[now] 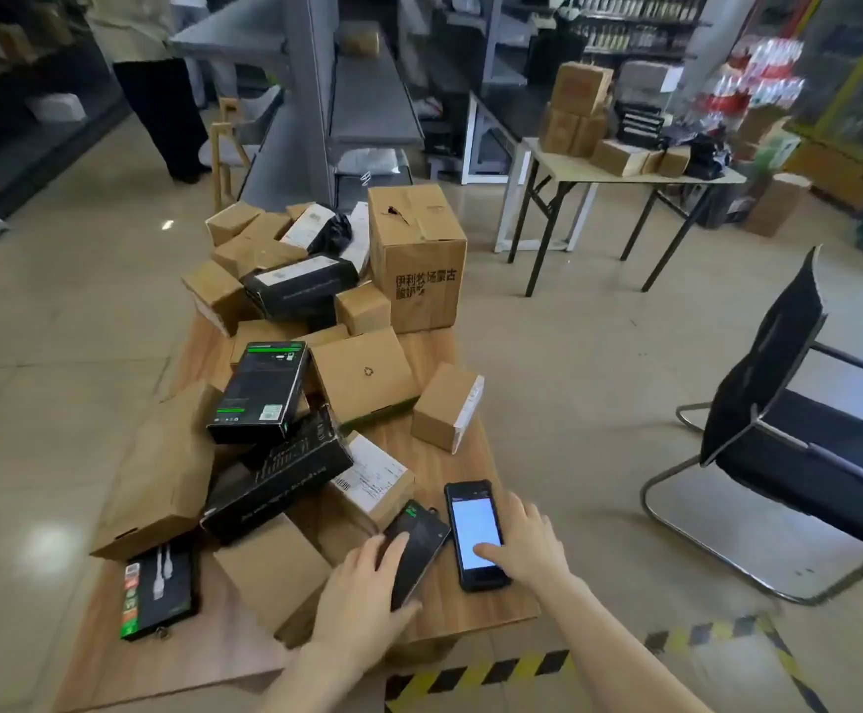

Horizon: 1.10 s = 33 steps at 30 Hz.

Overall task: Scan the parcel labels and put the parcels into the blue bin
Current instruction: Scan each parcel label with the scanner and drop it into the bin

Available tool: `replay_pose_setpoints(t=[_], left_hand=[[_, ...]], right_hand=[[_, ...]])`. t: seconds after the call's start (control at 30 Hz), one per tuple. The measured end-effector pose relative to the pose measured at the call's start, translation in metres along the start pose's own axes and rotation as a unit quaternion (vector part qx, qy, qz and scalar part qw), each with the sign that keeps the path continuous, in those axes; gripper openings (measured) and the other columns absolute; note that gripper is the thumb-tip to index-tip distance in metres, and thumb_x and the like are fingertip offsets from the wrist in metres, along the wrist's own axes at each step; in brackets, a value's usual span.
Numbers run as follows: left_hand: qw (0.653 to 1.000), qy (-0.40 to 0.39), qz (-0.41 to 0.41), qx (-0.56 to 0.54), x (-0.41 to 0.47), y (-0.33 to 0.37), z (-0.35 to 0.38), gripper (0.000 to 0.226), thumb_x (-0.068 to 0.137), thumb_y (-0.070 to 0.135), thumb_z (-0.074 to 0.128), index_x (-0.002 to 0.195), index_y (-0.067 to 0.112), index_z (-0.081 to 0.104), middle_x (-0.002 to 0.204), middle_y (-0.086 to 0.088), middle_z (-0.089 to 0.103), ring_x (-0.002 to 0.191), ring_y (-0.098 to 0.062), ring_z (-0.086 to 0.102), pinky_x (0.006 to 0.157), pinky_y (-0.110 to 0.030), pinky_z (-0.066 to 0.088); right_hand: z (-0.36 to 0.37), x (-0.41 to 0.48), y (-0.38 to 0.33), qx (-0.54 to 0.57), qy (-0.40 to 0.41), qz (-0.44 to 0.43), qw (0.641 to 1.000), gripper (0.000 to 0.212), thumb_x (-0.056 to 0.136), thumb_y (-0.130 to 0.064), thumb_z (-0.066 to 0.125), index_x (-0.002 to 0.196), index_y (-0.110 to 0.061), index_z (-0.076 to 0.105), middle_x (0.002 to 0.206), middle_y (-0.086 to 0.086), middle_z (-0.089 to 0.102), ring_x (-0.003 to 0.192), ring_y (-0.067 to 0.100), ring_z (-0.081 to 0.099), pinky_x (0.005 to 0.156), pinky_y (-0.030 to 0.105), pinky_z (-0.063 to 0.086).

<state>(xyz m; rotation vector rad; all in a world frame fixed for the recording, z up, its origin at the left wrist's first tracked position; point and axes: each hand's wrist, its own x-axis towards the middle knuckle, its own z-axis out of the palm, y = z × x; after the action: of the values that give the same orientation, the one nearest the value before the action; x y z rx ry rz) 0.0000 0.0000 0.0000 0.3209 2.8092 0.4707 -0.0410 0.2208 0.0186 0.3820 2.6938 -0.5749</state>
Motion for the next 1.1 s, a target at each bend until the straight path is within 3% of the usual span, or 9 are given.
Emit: replay_pose_setpoints(t=[0.17,0.47,0.63,0.8,1.0,1.1], left_hand=[[0.996,-0.052,-0.045,0.061,0.021,0.003,0.029,0.084,0.088,0.061,0.052,0.153,0.031,0.007,0.16,-0.004,0.016,0.138,-0.027,0.033,0.11,-0.035,0.034],[0.986,-0.075,-0.075,0.126,0.023,-0.005,0.054,0.078,0.09,0.04,0.058,0.151,0.029,0.011,0.158,-0.001,0.012,0.128,-0.028,0.038,0.102,-0.036,0.039],[0.989,-0.08,-0.07,0.102,0.014,-0.016,0.06,0.076,0.087,0.039,0.057,0.15,0.03,0.016,0.155,0.003,0.017,0.122,-0.027,0.042,0.098,-0.036,0.042],[0.992,-0.07,-0.063,0.08,0.004,-0.025,0.064,0.074,0.086,0.042,0.051,0.15,0.033,0.015,0.155,0.005,0.017,0.121,-0.025,0.043,0.099,-0.032,0.041],[0.996,-0.066,-0.041,-0.035,0.0,-0.032,0.051,0.074,0.088,0.04,0.055,0.151,0.035,0.016,0.154,0.008,0.018,0.124,-0.021,0.043,0.102,-0.029,0.04],[0.991,-0.074,-0.017,-0.11,0.0,-0.035,0.039,0.074,0.089,0.039,0.055,0.151,0.037,0.015,0.15,0.009,0.024,0.117,-0.016,0.049,0.095,-0.025,0.042]], right_hand=[[0.023,0.032,0.005,0.034,-0.052,0.026,0.998,0.091,0.079,-0.048,0.071,0.148,-0.024,0.017,0.143,0.004,0.037,0.129,0.025,0.037,0.102,0.041,0.043],[0.054,0.056,0.001,0.085,-0.03,0.106,0.99,0.092,0.083,-0.059,0.061,0.151,-0.018,0.014,0.14,0.008,0.031,0.13,0.028,0.032,0.101,0.048,0.043],[0.058,0.065,-0.012,0.075,-0.008,0.147,0.986,0.097,0.075,-0.067,0.064,0.146,-0.019,0.019,0.134,0.007,0.032,0.128,0.027,0.032,0.099,0.051,0.042],[0.058,0.066,-0.015,0.056,-0.018,0.18,0.982,0.095,0.07,-0.057,0.076,0.141,-0.017,0.026,0.134,0.007,0.032,0.129,0.026,0.032,0.097,0.05,0.046],[0.061,0.049,0.0,0.013,-0.003,0.185,0.983,0.093,0.063,-0.056,0.079,0.133,-0.015,0.034,0.127,0.005,0.037,0.123,0.024,0.037,0.091,0.043,0.048],[0.061,0.039,0.01,-0.009,-0.011,0.179,0.984,0.092,0.063,-0.055,0.078,0.133,-0.016,0.033,0.126,0.004,0.037,0.121,0.024,0.037,0.09,0.042,0.046]])
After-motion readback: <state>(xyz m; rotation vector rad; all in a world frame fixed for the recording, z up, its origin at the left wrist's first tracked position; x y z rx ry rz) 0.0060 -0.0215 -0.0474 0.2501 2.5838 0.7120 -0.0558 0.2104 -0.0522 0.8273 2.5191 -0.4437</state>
